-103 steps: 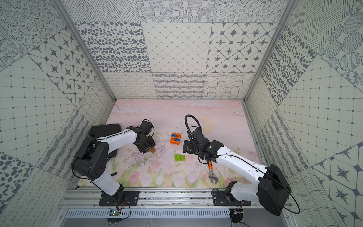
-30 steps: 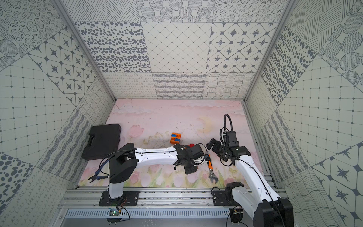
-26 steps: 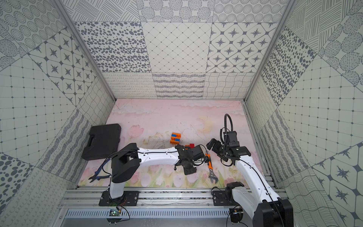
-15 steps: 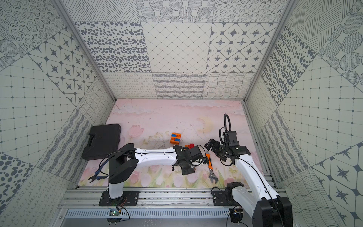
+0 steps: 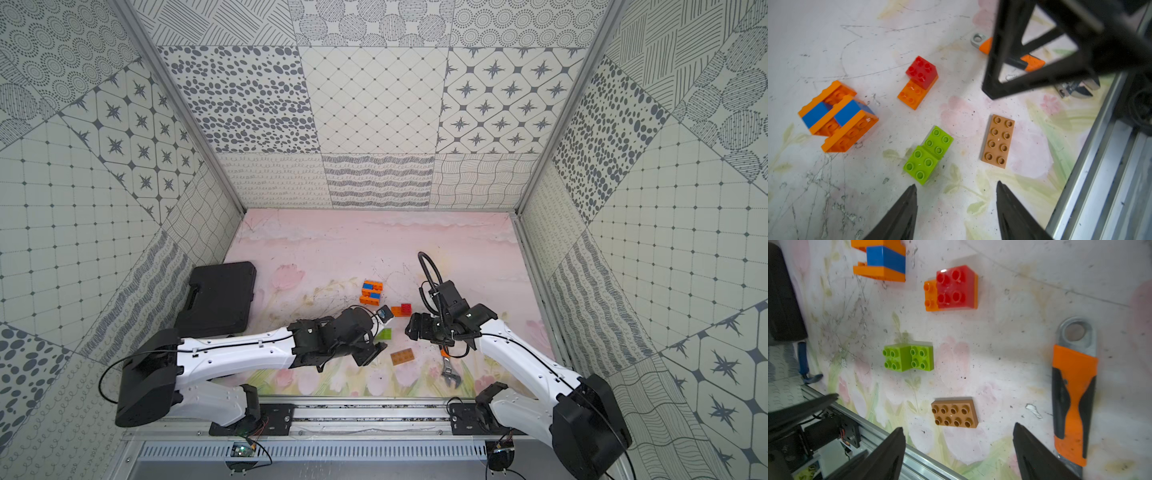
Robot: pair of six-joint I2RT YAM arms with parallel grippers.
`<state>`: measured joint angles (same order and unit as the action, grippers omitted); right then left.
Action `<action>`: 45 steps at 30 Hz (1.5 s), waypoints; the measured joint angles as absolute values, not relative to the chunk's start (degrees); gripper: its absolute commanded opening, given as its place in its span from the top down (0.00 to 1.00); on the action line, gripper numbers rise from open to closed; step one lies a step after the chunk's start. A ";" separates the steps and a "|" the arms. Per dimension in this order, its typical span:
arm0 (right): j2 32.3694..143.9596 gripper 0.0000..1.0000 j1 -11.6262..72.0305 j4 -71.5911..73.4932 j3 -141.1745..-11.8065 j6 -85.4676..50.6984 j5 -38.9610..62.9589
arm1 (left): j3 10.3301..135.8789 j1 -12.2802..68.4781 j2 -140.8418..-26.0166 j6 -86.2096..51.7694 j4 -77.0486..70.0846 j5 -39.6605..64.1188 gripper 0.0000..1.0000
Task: Assemble the number 5 with lego
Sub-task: Place the lego brick at the center of the board, then pick up the lego brick from the center of the board.
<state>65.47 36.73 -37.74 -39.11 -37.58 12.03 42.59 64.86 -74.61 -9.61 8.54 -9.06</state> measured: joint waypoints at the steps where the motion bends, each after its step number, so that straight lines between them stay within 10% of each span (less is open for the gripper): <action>1: 66.50 0.10 38.96 -37.82 -39.24 -37.89 10.39 | 40.53 63.96 -72.75 -11.97 7.05 -9.93 0.27; 13: 80.53 0.08 55.75 -39.86 -46.54 -38.83 -3.55 | 25.34 57.25 -56.97 -34.70 -0.75 -17.34 0.01; 45: 92.53 0.30 56.95 -44.01 -51.16 -40.38 -5.02 | 23.77 55.48 -54.54 -46.39 -0.32 -21.45 0.01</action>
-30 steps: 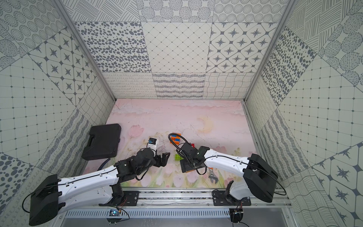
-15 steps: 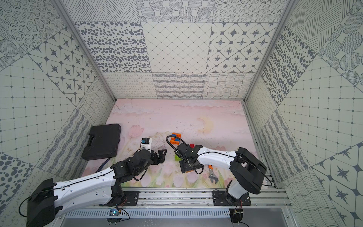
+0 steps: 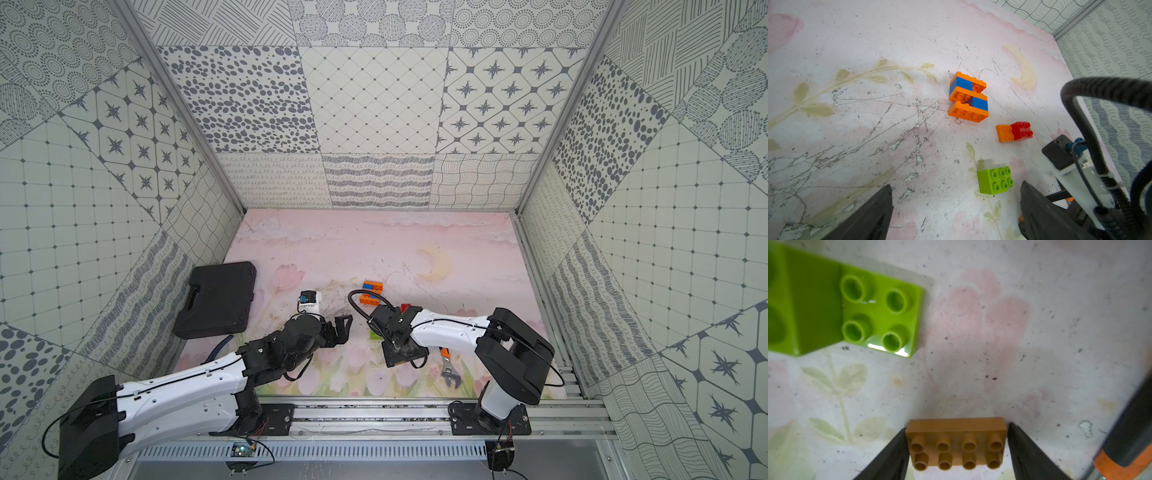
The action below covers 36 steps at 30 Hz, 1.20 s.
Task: Assemble the number 5 with lego
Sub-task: Pick up the lego brick from the center of the board.
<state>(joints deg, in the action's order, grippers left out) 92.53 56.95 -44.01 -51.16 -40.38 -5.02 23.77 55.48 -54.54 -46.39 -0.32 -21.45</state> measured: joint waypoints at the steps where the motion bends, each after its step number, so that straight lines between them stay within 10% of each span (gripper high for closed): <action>1: 92.66 0.31 57.01 -44.16 -51.35 -40.51 -5.04 | 23.79 55.46 -54.59 -46.46 -0.23 -21.52 0.01; 23: 82.02 0.42 52.64 -43.77 -54.33 -46.70 -3.79 | 28.25 49.32 -59.27 -46.46 3.66 -17.96 0.01; 36: 94.24 0.43 51.55 -41.65 -64.73 -50.13 0.16 | 27.70 43.48 -60.03 -46.39 3.57 -12.88 0.01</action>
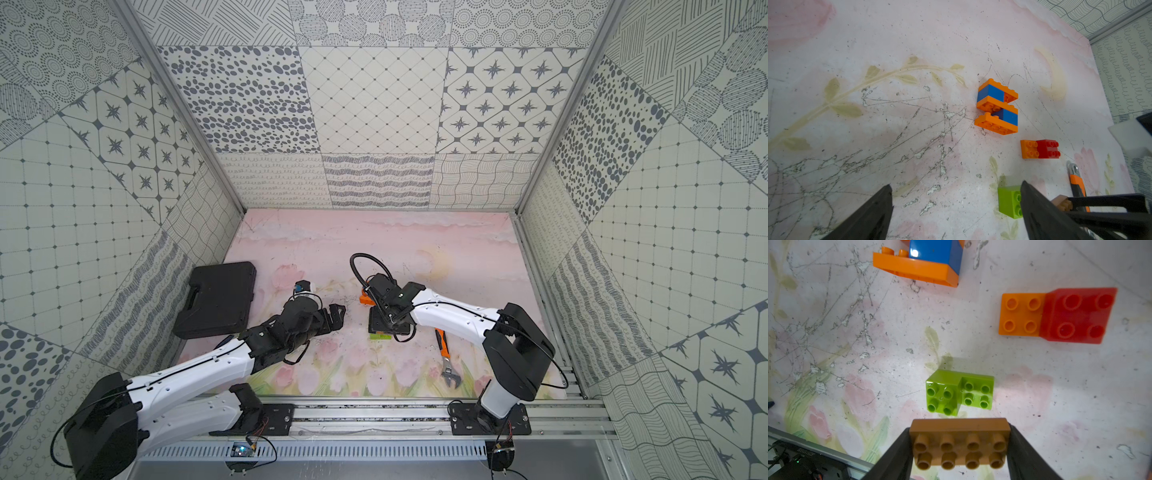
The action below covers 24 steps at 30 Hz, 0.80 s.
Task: Assemble the number 5 with lego
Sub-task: Pick up the lego brick from the center of the board, then assemble the lego brick with the lego brick.
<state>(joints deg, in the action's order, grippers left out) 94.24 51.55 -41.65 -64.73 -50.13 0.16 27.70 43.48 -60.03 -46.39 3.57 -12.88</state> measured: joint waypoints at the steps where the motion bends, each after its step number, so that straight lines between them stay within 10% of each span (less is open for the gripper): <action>1: 94.91 0.43 51.66 -41.89 -65.28 -50.22 0.16 | 27.62 43.35 -60.12 -46.39 3.55 -12.75 0.01; 24: 103.20 0.43 52.82 -48.49 -72.34 -50.41 -1.69 | 26.89 40.77 -62.13 -46.24 2.79 -8.97 0.01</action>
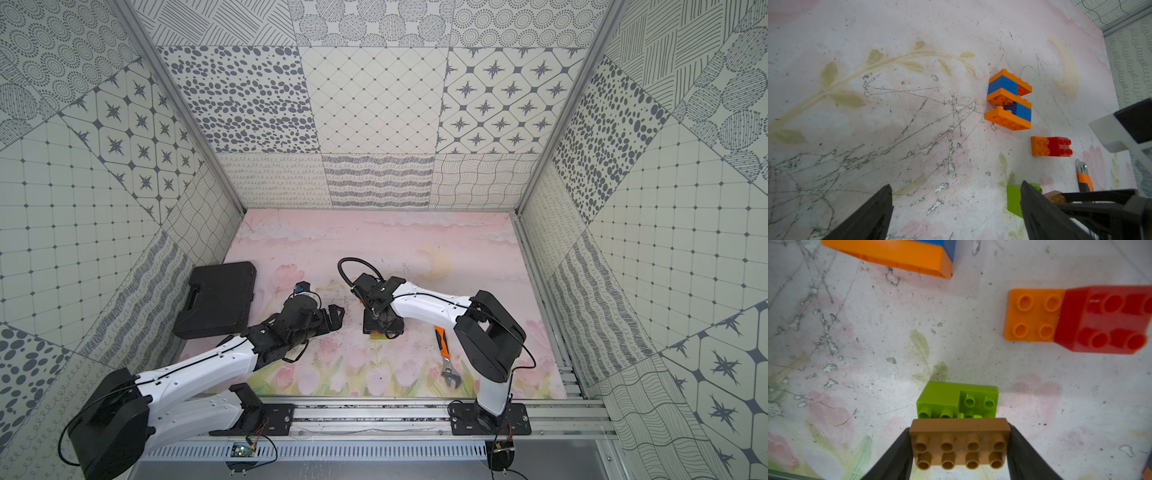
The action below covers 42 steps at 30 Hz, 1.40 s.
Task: Assemble the number 5 with lego
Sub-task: Assemble the lego brick with the lego brick.
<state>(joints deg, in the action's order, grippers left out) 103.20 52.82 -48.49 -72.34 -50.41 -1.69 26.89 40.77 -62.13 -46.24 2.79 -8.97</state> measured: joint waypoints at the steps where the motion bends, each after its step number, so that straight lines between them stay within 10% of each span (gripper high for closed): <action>1: 103.31 0.44 52.82 -48.42 -72.36 -50.39 -1.74 | 26.89 40.77 -62.13 -46.24 2.79 -8.95 0.01; 42: 107.42 0.45 54.37 -53.23 -77.06 -51.05 -5.87 | 27.14 40.40 -62.19 -46.33 3.03 -8.34 0.01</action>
<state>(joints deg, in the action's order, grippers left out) 107.42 54.37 -53.23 -77.06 -51.05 -5.87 27.14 40.40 -62.19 -46.33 3.03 -8.34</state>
